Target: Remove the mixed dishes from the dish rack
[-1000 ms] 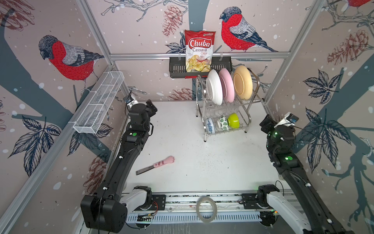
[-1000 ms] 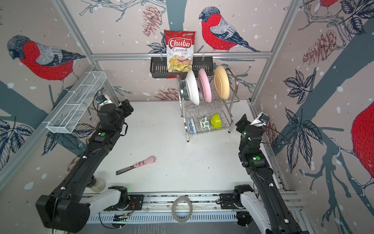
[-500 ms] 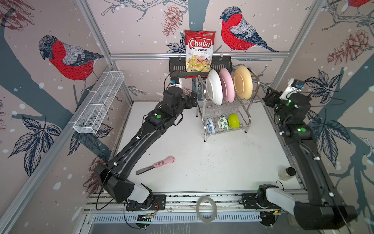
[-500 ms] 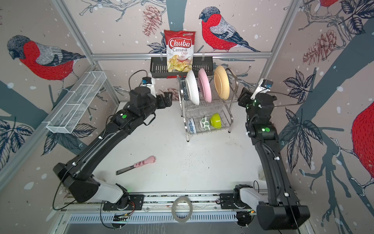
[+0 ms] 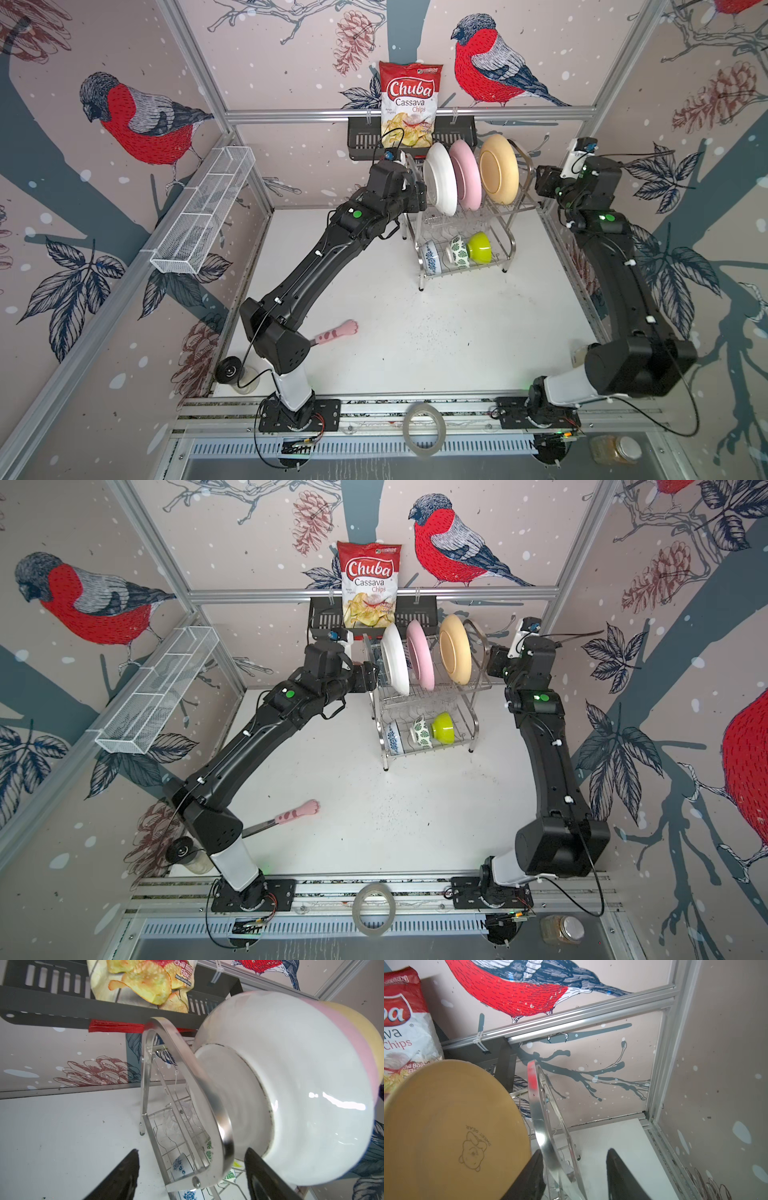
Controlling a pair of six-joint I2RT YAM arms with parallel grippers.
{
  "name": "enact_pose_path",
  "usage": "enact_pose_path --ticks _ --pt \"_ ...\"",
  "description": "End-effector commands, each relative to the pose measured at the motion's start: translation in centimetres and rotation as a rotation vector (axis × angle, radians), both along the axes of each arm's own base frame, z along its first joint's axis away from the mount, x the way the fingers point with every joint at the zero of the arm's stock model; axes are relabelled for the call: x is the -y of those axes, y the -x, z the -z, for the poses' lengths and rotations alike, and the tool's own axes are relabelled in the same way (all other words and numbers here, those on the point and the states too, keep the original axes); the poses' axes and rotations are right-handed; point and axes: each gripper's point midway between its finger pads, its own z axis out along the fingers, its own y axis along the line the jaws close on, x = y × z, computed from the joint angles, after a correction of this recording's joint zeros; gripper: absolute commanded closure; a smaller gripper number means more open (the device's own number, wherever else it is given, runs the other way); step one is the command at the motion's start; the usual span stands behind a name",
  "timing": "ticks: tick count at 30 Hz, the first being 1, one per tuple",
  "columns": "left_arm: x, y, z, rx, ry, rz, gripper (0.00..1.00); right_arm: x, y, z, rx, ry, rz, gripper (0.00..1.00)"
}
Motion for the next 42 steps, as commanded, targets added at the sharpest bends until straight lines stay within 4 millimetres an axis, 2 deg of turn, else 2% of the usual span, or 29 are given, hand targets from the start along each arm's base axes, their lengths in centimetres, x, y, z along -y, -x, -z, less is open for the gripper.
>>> enact_pose_path --ticks 1,9,17,27,34,36,42 --pt "0.2 0.2 0.2 -0.012 -0.023 0.018 0.24 -0.9 -1.0 0.4 -0.010 0.021 -0.065 0.51" --pt "0.7 -0.7 -0.1 -0.002 -0.041 0.016 0.38 -1.8 -2.6 1.3 -0.024 0.023 -0.120 0.51" --pt "1.7 -1.3 -0.2 -0.008 -0.031 0.038 0.59 -2.1 -3.1 1.5 -0.030 0.047 -0.143 0.54" --pt "0.9 -1.5 -0.7 0.005 -0.046 0.000 0.78 -3.0 -3.2 1.9 -0.038 0.057 -0.167 0.77" --pt "0.1 -1.5 -1.2 0.021 -0.062 -0.025 0.85 -5.8 -2.3 1.7 -0.043 0.095 -0.199 0.95" --pt "-0.2 -1.4 -1.5 0.026 -0.064 -0.035 0.89 -6.7 -1.8 1.6 -0.045 0.109 -0.201 0.96" --pt "-2.2 -1.6 -2.1 0.028 -0.058 -0.079 0.94 -9.2 -0.4 1.9 -0.060 0.128 -0.227 0.99"
